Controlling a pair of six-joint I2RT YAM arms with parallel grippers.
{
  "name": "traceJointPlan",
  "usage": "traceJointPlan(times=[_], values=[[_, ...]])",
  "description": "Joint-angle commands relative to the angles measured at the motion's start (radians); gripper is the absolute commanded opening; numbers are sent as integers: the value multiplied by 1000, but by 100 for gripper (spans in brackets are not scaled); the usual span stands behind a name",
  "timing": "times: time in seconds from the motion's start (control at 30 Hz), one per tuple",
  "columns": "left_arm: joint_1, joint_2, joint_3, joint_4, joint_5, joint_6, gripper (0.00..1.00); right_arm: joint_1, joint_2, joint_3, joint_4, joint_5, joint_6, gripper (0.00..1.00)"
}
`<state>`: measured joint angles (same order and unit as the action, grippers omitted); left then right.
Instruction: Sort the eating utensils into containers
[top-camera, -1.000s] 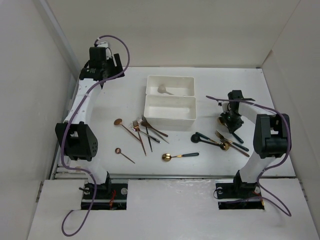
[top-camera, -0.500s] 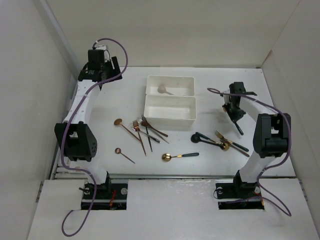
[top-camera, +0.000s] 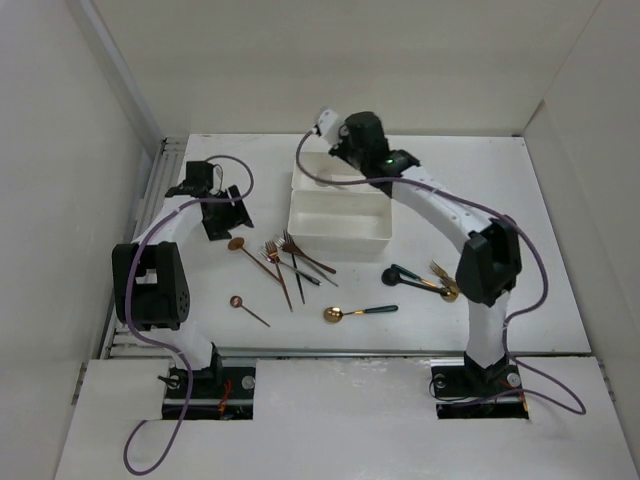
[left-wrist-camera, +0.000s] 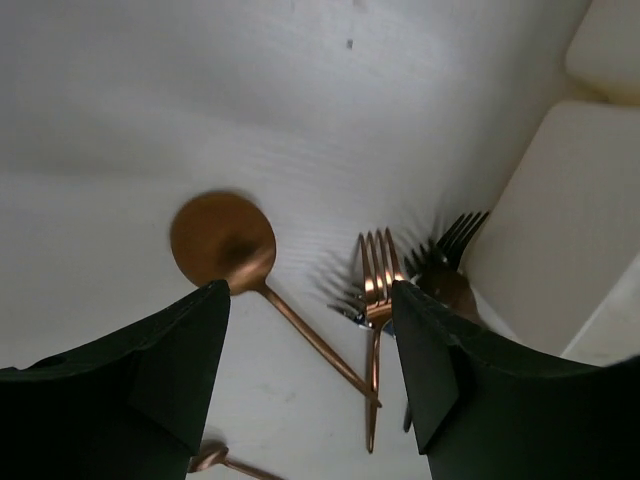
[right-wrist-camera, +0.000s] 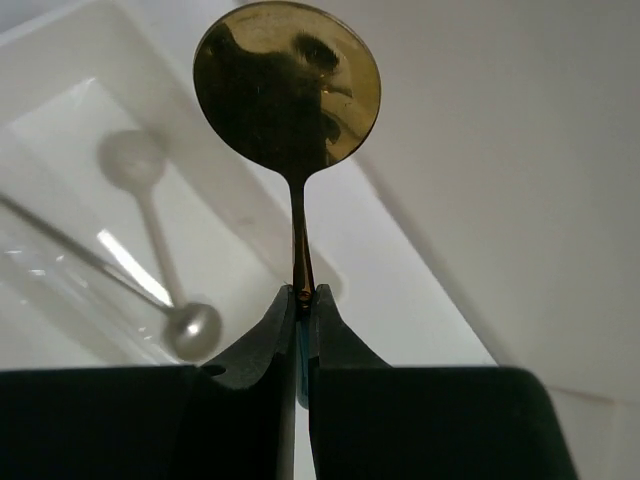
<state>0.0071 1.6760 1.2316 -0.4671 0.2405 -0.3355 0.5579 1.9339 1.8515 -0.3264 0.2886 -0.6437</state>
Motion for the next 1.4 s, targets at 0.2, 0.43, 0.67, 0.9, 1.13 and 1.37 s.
traceJointPlan(times=[0.2,0.43,0.67,0.9,1.13,1.37], values=[[-4,-56,-92,-8,83,-42,62,63,238,-8,104,67,-152,0],[-4,-19,-92,1,83,-42,62,63,250,-83,136,87,-208,14],[-4,-19,-92,1,74,-51,62,63,211,-113,156,78,-171,61],[-25,-1,-101,1,83,-51,62,53,133,-71,187,139,-107,67],[-82,34,-110,1,94,-51,62,23,-16,-124,239,103,105,71],[-91,88,-121,-39,59,-74,61,36,-160,-218,259,63,194,71]])
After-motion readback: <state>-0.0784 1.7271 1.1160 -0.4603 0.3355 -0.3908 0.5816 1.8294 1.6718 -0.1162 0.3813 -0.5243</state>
